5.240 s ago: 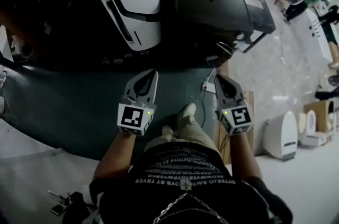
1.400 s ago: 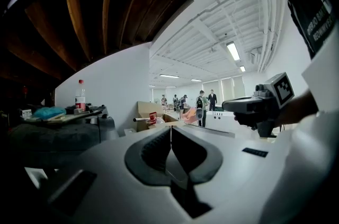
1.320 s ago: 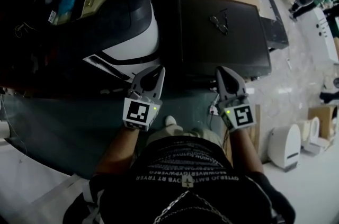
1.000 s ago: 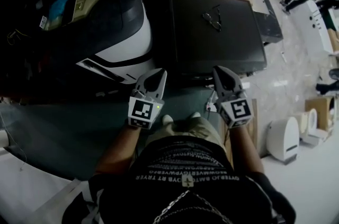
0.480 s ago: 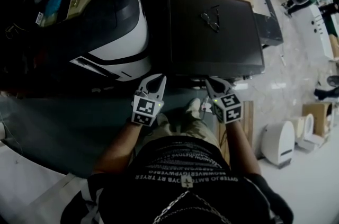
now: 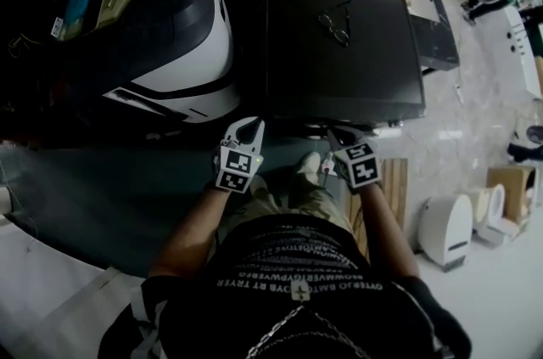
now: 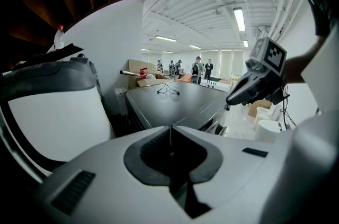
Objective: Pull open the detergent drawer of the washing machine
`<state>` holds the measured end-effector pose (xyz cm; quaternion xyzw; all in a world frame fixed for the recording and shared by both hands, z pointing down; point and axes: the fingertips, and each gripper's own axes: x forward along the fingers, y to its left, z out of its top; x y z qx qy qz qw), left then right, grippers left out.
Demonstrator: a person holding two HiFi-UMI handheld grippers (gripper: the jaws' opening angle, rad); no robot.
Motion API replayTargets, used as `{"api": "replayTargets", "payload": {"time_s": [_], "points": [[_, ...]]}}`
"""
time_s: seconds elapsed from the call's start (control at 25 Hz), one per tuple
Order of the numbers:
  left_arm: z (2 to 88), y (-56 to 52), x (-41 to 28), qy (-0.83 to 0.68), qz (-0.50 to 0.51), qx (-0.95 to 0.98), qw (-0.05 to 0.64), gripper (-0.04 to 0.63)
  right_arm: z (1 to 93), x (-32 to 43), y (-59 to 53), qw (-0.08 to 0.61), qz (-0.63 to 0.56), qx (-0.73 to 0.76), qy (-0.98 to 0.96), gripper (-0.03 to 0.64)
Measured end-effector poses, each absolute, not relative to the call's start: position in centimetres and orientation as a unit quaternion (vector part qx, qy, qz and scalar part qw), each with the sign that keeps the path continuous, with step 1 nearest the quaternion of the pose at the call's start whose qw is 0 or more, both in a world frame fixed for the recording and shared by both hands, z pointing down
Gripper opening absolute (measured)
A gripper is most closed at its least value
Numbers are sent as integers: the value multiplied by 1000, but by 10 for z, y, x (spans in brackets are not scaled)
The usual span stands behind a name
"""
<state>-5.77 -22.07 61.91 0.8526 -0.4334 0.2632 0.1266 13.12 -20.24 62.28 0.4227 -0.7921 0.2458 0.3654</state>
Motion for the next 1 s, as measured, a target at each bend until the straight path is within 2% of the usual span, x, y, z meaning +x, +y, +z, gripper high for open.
{"api": "replayTargets", "payload": {"time_s": [0.52, 0.56, 0.64, 1.0], "points": [[665, -223, -52, -423, 299, 839, 163, 21, 675, 142, -204, 419, 275, 377, -779, 5], [667, -223, -51, -420, 300, 841, 164, 35, 677, 140, -205, 420, 278, 372, -779, 17], [671, -222, -49, -412, 304, 843, 166, 66, 682, 137, -205, 423, 283, 363, -780, 84], [695, -224, -42, -397, 315, 844, 173, 110, 703, 130, -209, 439, 285, 348, -778, 112]]}}
